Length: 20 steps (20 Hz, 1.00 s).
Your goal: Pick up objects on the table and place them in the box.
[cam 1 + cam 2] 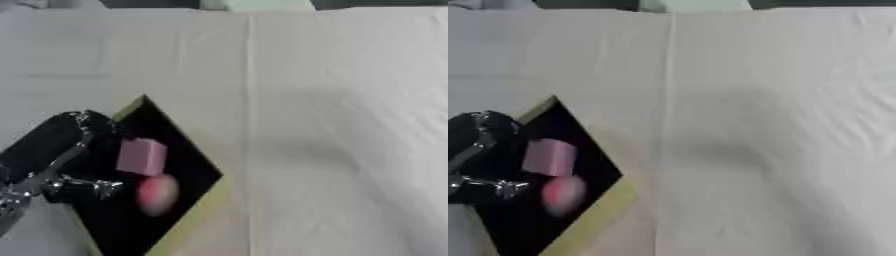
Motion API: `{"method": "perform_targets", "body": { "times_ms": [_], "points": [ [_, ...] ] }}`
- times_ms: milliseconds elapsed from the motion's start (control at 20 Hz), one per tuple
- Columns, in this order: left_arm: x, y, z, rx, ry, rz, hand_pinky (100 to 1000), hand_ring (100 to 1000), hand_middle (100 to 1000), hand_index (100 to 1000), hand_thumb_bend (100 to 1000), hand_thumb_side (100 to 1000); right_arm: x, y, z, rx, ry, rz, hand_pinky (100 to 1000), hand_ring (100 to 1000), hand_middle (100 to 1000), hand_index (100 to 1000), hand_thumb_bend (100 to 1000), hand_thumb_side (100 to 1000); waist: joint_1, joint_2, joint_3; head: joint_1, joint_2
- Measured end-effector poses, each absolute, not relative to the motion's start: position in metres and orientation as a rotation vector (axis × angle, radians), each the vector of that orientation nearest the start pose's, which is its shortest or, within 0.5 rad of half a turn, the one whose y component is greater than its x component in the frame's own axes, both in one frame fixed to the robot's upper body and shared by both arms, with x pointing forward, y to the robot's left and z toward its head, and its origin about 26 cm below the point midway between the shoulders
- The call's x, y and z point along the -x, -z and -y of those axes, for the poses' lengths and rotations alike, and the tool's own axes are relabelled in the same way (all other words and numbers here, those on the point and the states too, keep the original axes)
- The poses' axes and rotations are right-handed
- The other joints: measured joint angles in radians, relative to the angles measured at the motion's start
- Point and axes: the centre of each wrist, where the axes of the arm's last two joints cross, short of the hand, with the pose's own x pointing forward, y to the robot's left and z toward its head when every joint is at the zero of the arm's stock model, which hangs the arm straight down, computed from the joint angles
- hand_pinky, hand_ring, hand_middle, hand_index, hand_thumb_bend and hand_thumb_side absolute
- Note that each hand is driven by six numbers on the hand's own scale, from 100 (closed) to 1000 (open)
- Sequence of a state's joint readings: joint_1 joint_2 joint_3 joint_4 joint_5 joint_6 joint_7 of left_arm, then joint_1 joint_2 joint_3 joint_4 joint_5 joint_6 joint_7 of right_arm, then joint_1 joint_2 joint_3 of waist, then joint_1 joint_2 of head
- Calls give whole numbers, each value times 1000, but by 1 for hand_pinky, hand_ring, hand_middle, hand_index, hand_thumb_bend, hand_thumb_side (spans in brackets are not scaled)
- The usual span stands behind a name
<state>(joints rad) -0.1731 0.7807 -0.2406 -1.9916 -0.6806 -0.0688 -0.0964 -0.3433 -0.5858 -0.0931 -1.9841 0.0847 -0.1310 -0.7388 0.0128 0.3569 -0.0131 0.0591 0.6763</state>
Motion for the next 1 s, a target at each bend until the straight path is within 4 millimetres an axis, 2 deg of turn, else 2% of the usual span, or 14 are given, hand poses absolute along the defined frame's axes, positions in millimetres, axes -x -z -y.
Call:
{"method": "perform_targets", "body": {
  "times_ms": [250, 450, 500, 700, 850, 1000],
  "points": [
    [-279, -175, -290, -976, 1470, 1814, 760, 760, 792, 893, 622, 307, -298, -250, 314, -1068, -367, -3363, 769, 742, 650, 767, 518, 981, -3, 0, 2, 0, 0],
    [-280, -178, -292, -1036, 1386, 1872, 734, 730, 752, 876, 592, 316, -298, -250, 315, -1072, -371, -3359, 769, 742, 650, 767, 517, 981, -3, -1, 6, 0, 0],
    [-281, -179, -293, -1051, 1354, 1899, 708, 695, 717, 850, 574, 307, -298, -250, 315, -1073, -372, -3359, 769, 742, 650, 767, 506, 977, -3, -2, 6, -1, 0],
    [-283, -185, -293, -1057, 1132, 2067, 645, 610, 630, 793, 541, 334, -297, -248, 316, -1080, -374, -3360, 769, 742, 650, 767, 495, 971, -3, -4, 9, -6, 0],
    [-285, -190, -293, -1010, 946, 2204, 625, 579, 597, 770, 498, 359, -297, -247, 316, -1079, -377, -3358, 769, 742, 650, 767, 494, 971, -3, -5, 13, -14, 0],
    [-286, -194, -296, -941, 787, 2328, 609, 563, 578, 751, 496, 433, -297, -246, 317, -1085, -381, -3357, 769, 742, 651, 767, 491, 970, -2, -5, 14, -20, 0]
  ]
}}
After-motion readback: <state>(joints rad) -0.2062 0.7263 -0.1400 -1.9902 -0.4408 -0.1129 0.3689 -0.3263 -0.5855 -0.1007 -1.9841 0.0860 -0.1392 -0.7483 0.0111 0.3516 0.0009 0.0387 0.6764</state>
